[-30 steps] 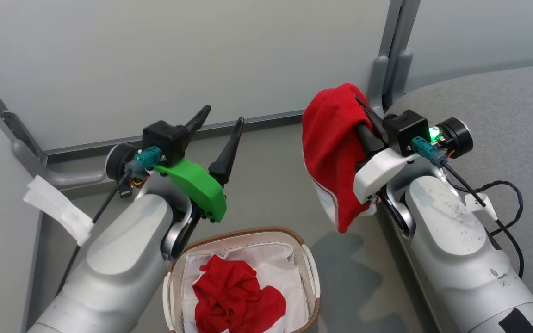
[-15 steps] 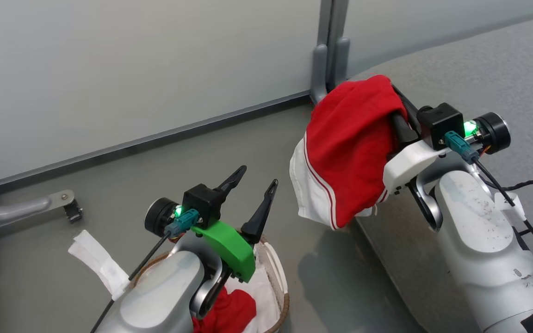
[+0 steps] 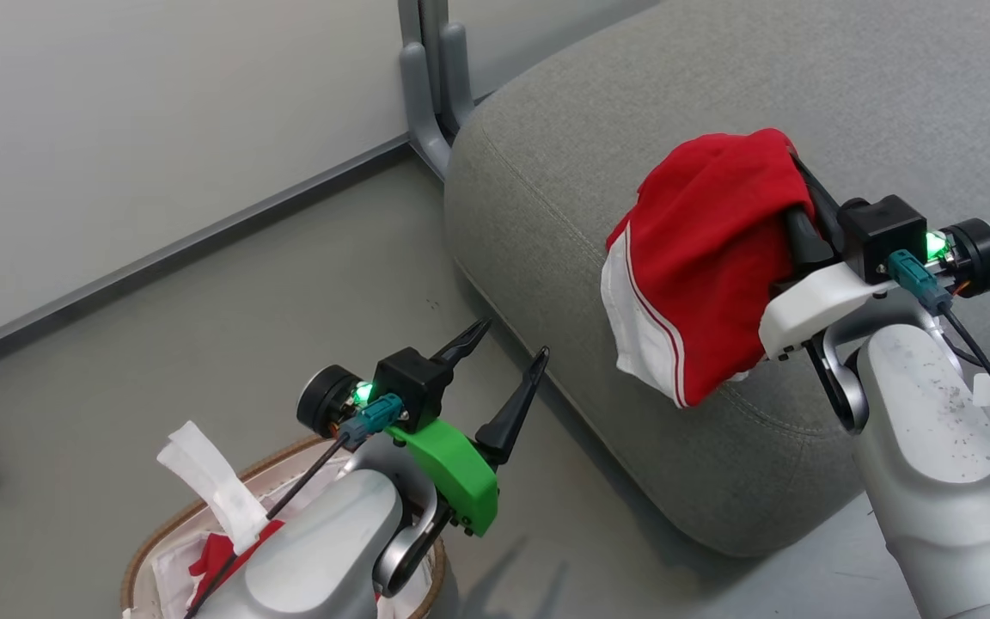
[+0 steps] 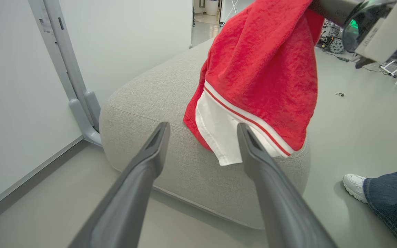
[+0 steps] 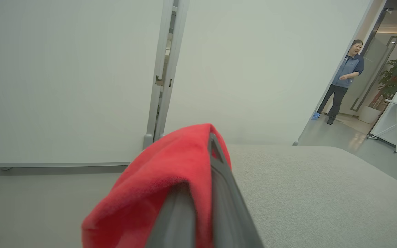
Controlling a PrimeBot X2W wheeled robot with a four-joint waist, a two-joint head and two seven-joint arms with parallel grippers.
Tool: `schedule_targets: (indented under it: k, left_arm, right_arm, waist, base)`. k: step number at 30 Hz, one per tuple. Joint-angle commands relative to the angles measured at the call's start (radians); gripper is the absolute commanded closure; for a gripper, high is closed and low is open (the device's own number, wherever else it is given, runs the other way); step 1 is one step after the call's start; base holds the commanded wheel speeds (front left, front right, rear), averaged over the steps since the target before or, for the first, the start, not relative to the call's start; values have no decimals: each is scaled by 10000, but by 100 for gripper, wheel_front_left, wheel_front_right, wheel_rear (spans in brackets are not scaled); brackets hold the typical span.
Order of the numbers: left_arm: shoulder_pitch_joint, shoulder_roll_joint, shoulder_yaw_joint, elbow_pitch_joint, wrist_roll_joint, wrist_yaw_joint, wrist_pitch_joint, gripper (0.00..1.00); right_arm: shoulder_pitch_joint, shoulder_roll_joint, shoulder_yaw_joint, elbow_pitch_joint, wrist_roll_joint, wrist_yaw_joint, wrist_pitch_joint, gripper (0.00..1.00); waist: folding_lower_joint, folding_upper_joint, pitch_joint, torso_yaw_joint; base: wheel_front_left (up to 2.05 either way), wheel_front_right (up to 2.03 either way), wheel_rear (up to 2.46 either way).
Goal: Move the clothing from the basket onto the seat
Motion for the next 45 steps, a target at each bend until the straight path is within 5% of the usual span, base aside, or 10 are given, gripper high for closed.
schedule_targets:
  k: [1, 15, 25, 35, 41, 45]
  left_arm:
    - [-175, 58, -19, 47, 21, -61, 36, 0]
    - [-553, 296, -86, -184, 138, 184, 305, 0]
    - [-1050, 701, 68, -1343, 385, 709, 780, 0]
    - [-1525, 1196, -54, -2808, 837, 1192, 1436, 0]
    - [-1785, 1205, -191, -3290, 1129, 1287, 1626, 0]
    - [-1980, 1350, -149, -3596, 1227, 1401, 1783, 0]
  right_arm:
    - [70, 77, -52, -136, -2, -10, -5, 100]
    - [-926, 174, -296, 440, 110, -10, 4, 100]
    - [-4107, -926, -261, 1631, 453, -12, 621, 100]
    - [-7408, -2907, -923, 2830, 237, -12, 1538, 100]
    - [-7670, -3534, -1618, 3772, -98, -12, 1474, 100]
    - [-7267, -3183, -2296, 4518, -304, -12, 1153, 100]
  waist:
    - [0, -1, 591, -483]
    - [0, -1, 1591, -33]
    - [0, -1, 3131, 981]
    - [0, -1, 4827, 2121]
    - [0, -1, 5500, 2610]
    - [0, -1, 5911, 2577]
  base:
    - [0, 0, 0]
    - [0, 0, 0]
    - [0, 0, 0]
    - [0, 0, 0]
    - [0, 0, 0]
    - [0, 0, 0]
